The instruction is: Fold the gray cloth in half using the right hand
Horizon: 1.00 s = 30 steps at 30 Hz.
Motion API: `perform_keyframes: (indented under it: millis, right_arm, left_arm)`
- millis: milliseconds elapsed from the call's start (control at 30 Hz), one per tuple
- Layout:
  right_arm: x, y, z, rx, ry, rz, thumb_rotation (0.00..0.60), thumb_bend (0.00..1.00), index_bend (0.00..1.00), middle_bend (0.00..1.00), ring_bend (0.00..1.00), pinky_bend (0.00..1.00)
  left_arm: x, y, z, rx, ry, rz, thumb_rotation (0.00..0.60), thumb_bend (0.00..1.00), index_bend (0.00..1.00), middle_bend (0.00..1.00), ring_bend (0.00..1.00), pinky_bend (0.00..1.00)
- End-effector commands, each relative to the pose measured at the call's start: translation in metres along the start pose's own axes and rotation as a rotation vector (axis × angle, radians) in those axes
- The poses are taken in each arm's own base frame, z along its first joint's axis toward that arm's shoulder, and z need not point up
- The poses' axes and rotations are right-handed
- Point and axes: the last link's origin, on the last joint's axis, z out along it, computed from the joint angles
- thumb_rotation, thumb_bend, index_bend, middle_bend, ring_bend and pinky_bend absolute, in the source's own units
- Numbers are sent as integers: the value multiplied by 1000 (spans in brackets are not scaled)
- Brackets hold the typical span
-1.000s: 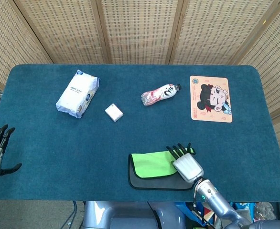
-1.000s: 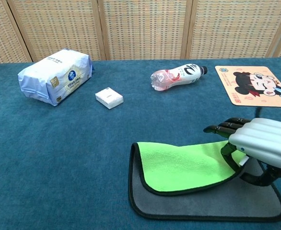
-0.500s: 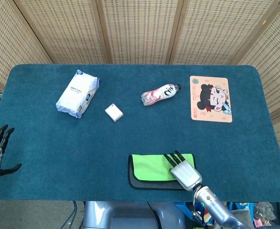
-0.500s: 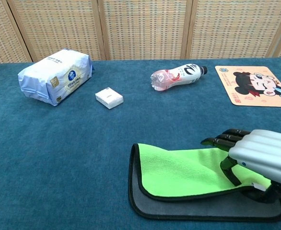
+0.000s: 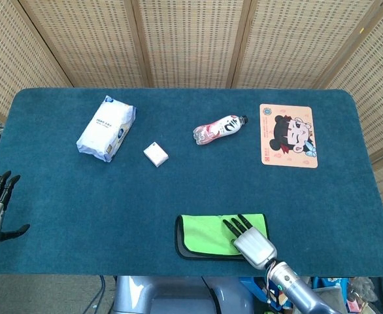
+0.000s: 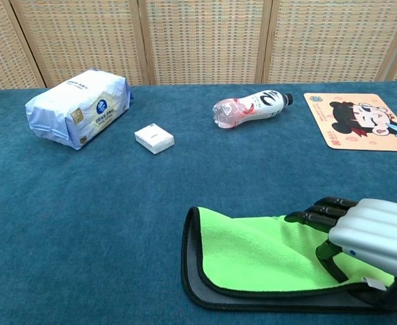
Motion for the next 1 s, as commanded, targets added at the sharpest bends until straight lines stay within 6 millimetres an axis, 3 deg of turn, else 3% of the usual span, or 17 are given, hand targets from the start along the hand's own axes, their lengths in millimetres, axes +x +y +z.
perform_keyframes:
  millis: [33,133,167,200,267,333,433,633,867,1000]
  right_arm:
    - [-2,0,-1,1,-3,0,600,600,661,0,0,0]
    - [-3,0,-1,1,-3,-1,600,600,657,0,0,0]
    - [-3,0,-1,3,-3,-3,600,585,606,0,0,0]
    - [-3,0,-1,3,-4,-5,600,553,545,0,0,0]
    - [-4,0,-1,7,-5,-11,600,382,281,0,0,0]
    - [-3,0,-1,12,-6,-8,600,280,123,0,0,0]
    - [2,-1,-2,27,13,12,600,207,6,0,0,0]
    - [20,-6,-4,63,81,48,600,192,9,0,0,0]
    - [35,-18,4,151,134,86,600,192,252,0,0,0]
    - [36,-26,15,185,130,102,600,192,287,0,0,0]
  left_arm:
    - [0,0,0,0,0,0,600,97,0,0,0,0]
    - [0,0,0,0,1,-1,600,96,0,0,0,0]
    - [0,0,0,0,1,-1,600,96,0,0,0,0]
    - [0,0,0,0,1,-1,600,96,0,0,0,0]
    - [0,0,0,0,2,-1,600,97,0,0,0,0]
    - [1,0,0,1,3,-1,600,97,0,0,0,0]
    - [1,-1,0,3,3,-1,600,97,0,0,0,0]
    - [1,-1,0,3,4,-1,600,96,0,0,0,0]
    - [1,-1,0,2,7,-1,600,97,0,0,0,0]
    - [1,-1,0,5,7,-3,600,97,0,0,0,0]
